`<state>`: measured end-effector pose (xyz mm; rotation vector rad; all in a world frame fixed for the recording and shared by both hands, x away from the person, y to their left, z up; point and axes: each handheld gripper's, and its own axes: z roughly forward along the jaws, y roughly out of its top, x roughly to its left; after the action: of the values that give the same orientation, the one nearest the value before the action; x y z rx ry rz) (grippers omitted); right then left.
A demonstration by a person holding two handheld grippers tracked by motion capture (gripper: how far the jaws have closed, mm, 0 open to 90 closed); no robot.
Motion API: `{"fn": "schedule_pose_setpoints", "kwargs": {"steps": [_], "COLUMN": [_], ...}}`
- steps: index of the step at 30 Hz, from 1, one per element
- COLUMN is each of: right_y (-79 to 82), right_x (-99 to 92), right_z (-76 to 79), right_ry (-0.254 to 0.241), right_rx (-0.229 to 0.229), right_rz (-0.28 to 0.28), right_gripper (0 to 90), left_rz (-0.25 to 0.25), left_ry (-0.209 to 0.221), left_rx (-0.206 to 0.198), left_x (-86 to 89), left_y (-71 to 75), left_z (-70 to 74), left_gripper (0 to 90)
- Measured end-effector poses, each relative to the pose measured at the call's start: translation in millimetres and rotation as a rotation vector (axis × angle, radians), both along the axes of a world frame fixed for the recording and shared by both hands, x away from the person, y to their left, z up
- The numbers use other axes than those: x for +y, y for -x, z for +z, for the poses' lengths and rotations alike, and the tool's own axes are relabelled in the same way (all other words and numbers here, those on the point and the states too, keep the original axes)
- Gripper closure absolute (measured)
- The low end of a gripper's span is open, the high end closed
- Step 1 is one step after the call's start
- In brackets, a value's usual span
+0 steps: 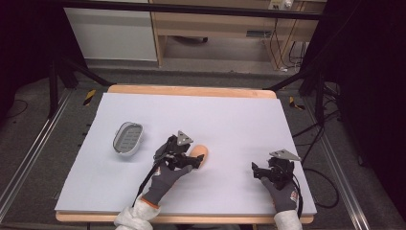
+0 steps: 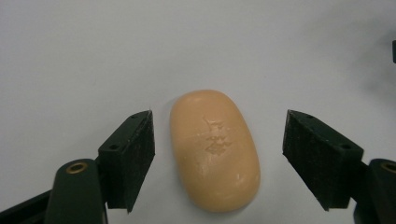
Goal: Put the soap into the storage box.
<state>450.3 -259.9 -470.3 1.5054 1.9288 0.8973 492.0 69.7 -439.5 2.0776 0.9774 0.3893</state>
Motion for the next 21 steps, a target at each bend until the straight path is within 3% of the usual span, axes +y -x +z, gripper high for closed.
{"fn": "schedule_pose_setpoints", "kwargs": {"steps": [5,21], "right_y": [0.6,-0.8], "right_x": [0.3,0.2], "right_z": [0.6,-1.0], "right_ry": [-0.003,0.002], "right_rx": [-0.001,0.012], "right_rz": [0.001,0.005], "right_gripper": [6.9,6.6], "left_rz": [-0.005,0.008], "left_ry": [-0.029,-0.057], "left_rx": [0.006,0.043], "left_x": [-5.1,-15.0], "left_y": [-2.1,-13.0], "left_z": [-4.6,-18.0], "left_gripper": [24.0,23.8]}}
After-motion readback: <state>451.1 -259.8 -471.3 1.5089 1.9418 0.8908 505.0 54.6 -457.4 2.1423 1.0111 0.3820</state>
